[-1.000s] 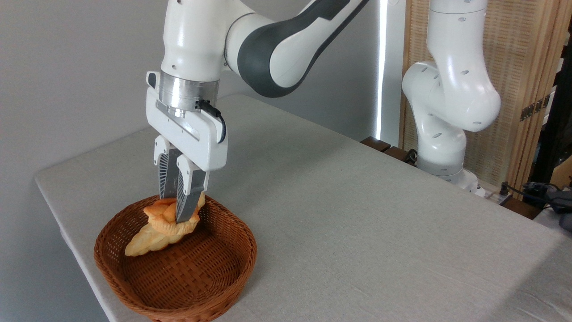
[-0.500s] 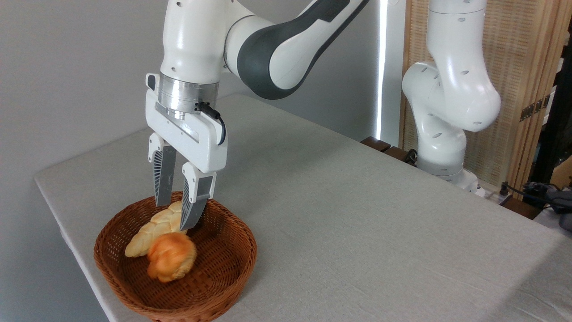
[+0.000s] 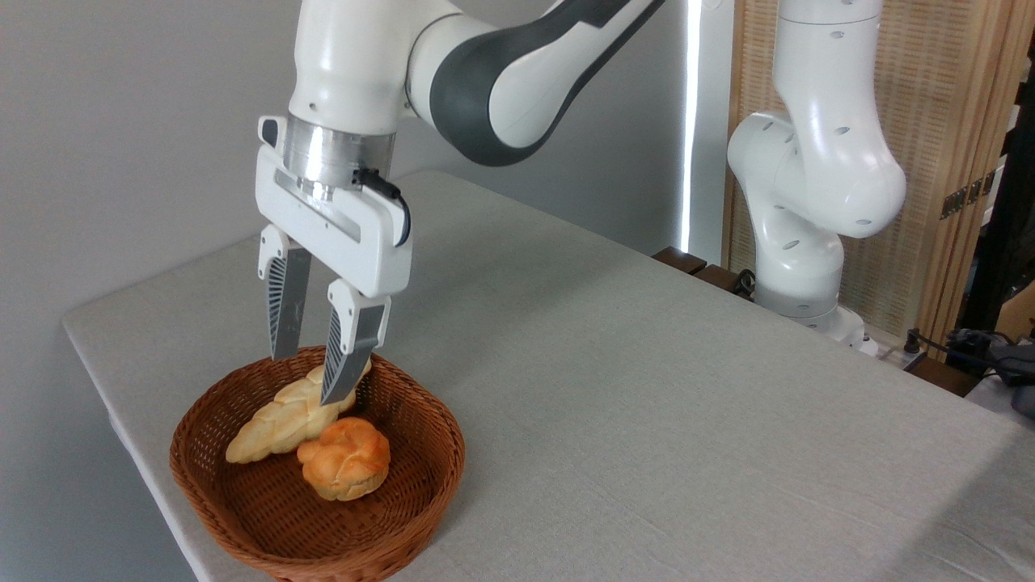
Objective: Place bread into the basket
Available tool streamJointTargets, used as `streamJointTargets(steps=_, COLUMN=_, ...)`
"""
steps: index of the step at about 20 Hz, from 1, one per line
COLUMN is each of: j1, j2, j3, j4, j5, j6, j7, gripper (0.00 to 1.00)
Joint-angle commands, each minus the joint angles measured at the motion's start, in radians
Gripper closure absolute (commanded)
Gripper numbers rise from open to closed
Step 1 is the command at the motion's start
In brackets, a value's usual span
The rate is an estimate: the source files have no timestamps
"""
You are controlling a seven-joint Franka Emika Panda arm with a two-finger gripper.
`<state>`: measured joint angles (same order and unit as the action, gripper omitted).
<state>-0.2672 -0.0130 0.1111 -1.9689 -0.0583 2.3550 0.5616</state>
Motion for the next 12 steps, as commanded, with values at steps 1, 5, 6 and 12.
streamJointTargets(steps=1, j1=-0.006, j2=-0.047, j3=-0.001, j4=0.054, j5=0.011, j6=-0.136, j7=-0.046, gripper=0.0)
streamJointTargets(steps=5, j1=-0.006, j2=-0.047, j3=-0.002, j4=0.146, j5=0.012, j6=-0.321, j7=-0.043, gripper=0.0)
streamJointTargets(steps=6, j1=-0.006, j2=-0.047, j3=-0.005, j4=0.157, j5=0.014, j6=-0.347, j7=-0.042, gripper=0.0)
streamJointTargets(steps=12, j1=-0.007, j2=-0.048, j3=-0.004, j4=0.189, j5=0.02, j6=-0.448, j7=-0.039, gripper=0.0)
